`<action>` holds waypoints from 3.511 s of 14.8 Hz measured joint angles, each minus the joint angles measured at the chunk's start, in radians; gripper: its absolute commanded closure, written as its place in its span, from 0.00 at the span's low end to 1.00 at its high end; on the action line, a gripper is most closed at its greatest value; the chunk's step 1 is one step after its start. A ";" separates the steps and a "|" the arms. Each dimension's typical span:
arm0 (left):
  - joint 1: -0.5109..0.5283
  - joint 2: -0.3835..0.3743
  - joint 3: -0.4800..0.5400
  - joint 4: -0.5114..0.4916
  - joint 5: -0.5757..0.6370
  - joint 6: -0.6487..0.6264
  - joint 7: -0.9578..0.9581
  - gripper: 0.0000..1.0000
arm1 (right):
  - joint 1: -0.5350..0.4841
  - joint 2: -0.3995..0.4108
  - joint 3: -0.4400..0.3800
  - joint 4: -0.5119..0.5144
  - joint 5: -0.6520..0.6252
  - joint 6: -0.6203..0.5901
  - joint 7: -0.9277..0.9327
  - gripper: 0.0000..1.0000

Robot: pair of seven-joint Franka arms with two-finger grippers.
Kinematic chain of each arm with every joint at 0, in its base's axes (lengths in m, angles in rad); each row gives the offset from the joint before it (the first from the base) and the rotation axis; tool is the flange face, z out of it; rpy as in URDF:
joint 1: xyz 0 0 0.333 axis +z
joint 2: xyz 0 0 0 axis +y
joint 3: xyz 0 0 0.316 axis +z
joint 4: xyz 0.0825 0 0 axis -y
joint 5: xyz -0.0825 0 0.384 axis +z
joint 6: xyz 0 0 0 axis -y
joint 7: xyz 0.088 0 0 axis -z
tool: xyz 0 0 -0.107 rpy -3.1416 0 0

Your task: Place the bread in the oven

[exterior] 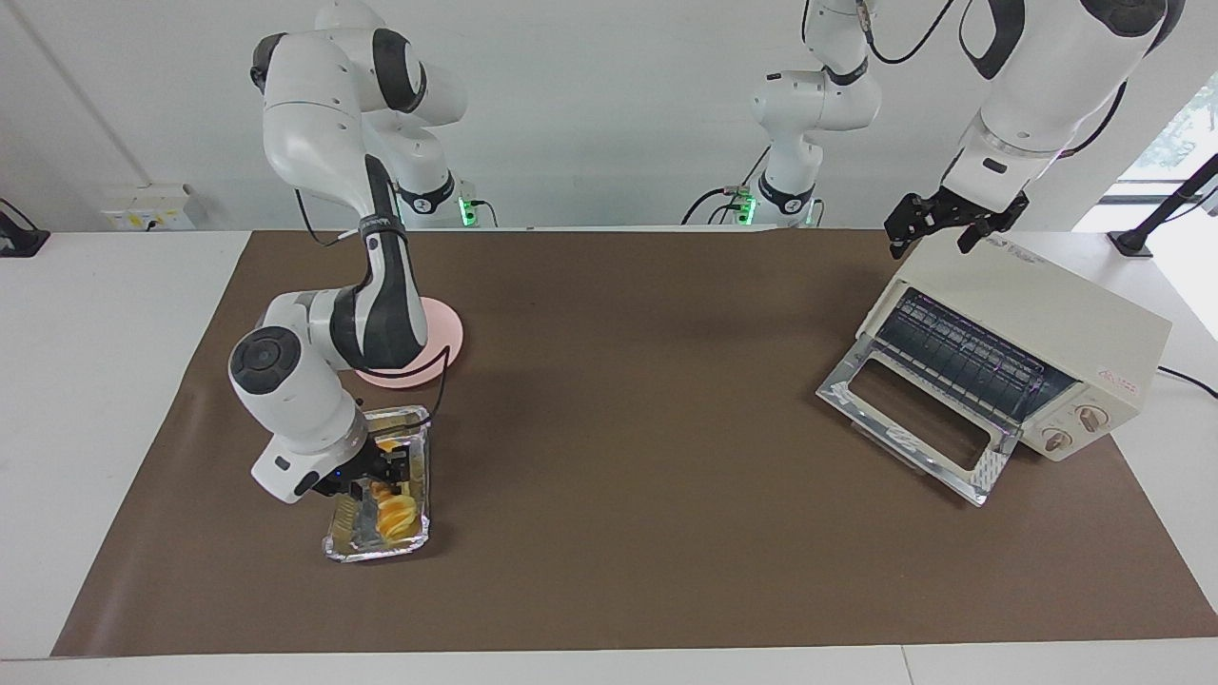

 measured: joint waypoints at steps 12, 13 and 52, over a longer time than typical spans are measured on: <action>0.000 0.000 0.000 0.000 0.000 0.000 0.000 0.00 | -0.083 -0.035 0.000 -0.043 -0.024 0.041 -0.119 0.00; 0.000 0.000 0.000 0.000 0.000 0.000 0.000 0.00 | -0.082 -0.034 0.000 -0.067 -0.039 0.074 -0.119 0.00; 0.000 0.000 0.000 0.000 0.000 0.000 0.000 0.00 | 0.419 -0.116 0.027 0.043 0.118 -0.112 0.664 1.00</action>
